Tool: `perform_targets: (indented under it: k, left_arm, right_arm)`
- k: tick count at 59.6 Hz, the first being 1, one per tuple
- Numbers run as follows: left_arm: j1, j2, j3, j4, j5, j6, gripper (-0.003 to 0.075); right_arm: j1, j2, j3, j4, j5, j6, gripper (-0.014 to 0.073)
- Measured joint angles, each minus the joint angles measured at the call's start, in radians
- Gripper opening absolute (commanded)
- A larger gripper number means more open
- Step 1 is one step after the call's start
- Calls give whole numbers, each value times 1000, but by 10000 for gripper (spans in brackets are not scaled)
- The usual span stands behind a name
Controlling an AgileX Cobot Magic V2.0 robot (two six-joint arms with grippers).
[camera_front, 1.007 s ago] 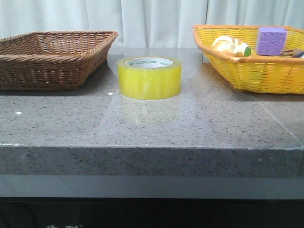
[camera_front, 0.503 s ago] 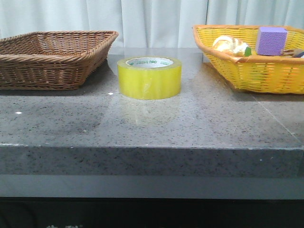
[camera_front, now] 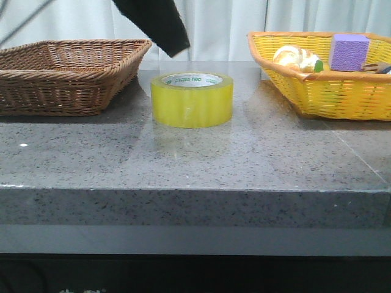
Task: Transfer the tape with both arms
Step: 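Lower the left gripper into the tape roll's hole and grasp it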
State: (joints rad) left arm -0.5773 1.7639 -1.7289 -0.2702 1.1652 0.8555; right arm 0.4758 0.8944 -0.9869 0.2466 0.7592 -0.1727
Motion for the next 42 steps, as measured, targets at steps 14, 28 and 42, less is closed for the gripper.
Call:
perform_targets:
  k: [14,28,42]
  left_arm:
    - [-2,151,-145,-33,35,20,565]
    - [-2,252,-189,-40,35,26,565]
    - [-2,304,-189,-41,35,26,565]
  right_arm:
    - [0,0,0,0,0,0,445]
    - [0,0,0,0,0,0,445]
    - [0,0,0,0,0,0,445]
